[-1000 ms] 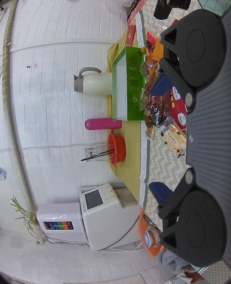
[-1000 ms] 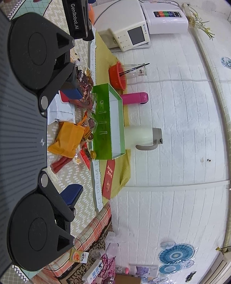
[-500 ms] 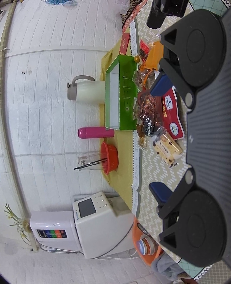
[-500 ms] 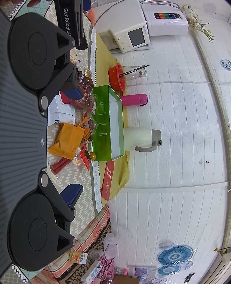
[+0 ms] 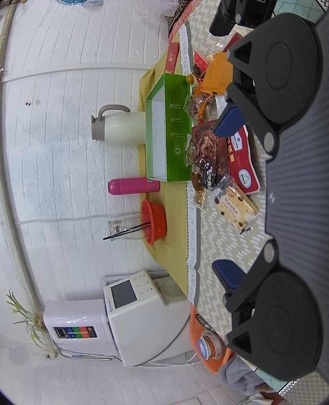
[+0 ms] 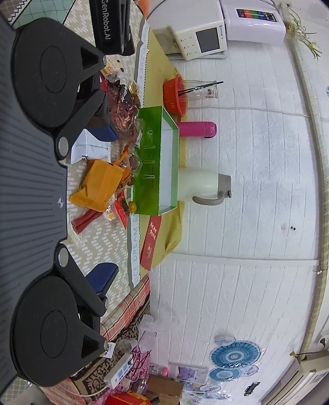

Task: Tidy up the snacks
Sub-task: 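Move both grippers toward the snack packets in front of the green box, then reach the right gripper to the orange packet while the left reaches the cracker packet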

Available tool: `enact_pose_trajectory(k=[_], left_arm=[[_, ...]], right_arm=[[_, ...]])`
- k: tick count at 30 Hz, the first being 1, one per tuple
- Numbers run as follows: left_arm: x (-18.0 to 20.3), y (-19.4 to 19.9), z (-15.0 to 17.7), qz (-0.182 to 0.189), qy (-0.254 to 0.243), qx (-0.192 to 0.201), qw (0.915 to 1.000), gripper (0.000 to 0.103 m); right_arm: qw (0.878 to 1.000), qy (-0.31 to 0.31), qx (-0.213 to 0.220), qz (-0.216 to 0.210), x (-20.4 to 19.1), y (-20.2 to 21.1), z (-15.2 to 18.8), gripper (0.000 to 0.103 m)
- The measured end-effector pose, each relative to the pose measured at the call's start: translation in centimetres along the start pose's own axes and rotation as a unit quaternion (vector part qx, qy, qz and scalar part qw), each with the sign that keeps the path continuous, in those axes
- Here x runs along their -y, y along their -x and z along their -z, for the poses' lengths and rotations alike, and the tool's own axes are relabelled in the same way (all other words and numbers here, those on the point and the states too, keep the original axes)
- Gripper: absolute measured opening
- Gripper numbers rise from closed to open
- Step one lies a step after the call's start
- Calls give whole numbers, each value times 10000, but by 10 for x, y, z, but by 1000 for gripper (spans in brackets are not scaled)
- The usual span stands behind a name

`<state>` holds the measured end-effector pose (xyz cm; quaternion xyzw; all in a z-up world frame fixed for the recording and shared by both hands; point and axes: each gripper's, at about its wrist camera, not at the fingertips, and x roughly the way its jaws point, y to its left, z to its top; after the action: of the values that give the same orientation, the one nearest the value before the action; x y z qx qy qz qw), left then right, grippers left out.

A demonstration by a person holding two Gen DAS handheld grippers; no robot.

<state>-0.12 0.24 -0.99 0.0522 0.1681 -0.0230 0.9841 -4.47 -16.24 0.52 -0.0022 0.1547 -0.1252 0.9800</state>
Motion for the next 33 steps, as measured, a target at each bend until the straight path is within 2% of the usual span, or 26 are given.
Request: enact_pose_trajectory(k=[4, 6, 8, 12, 17, 22, 26, 29, 33], left_arm=[[-4, -1, 3, 160, 134, -24, 9998, 103], [-9, -2, 2, 353, 308, -40, 9989, 103], [-11, -3, 2, 395, 387, -79, 9984, 103], [-16, -6, 4, 466, 583, -186, 9970, 103], [-14, -9, 6, 221, 454, -190, 9985, 103], [-14, -9, 8, 190, 403, -151, 9989, 103], [-15, -9, 8, 243, 343, -128, 9990, 103], [-13, -9, 8, 284, 281, -148, 9991, 103], [-4, -12, 9, 9, -38, -188, 9998, 103]], right_arm=[[9978, -308, 122, -583, 10, 4, 1, 103], [9967, -378, 248, -679, 14, 6, 1, 103], [9953, -380, 507, -726, 15, 10, 5, 103], [9947, -339, 558, -799, 14, 11, 2, 103], [9924, -403, 562, -1015, 15, 10, 2, 103], [9914, -442, 385, -1170, 14, 6, 3, 103], [9963, -328, -52, -797, 11, -3, 3, 103], [9975, -180, -119, -672, 9, -5, 7, 103], [9962, -236, -242, -804, 9, -7, 9, 103]])
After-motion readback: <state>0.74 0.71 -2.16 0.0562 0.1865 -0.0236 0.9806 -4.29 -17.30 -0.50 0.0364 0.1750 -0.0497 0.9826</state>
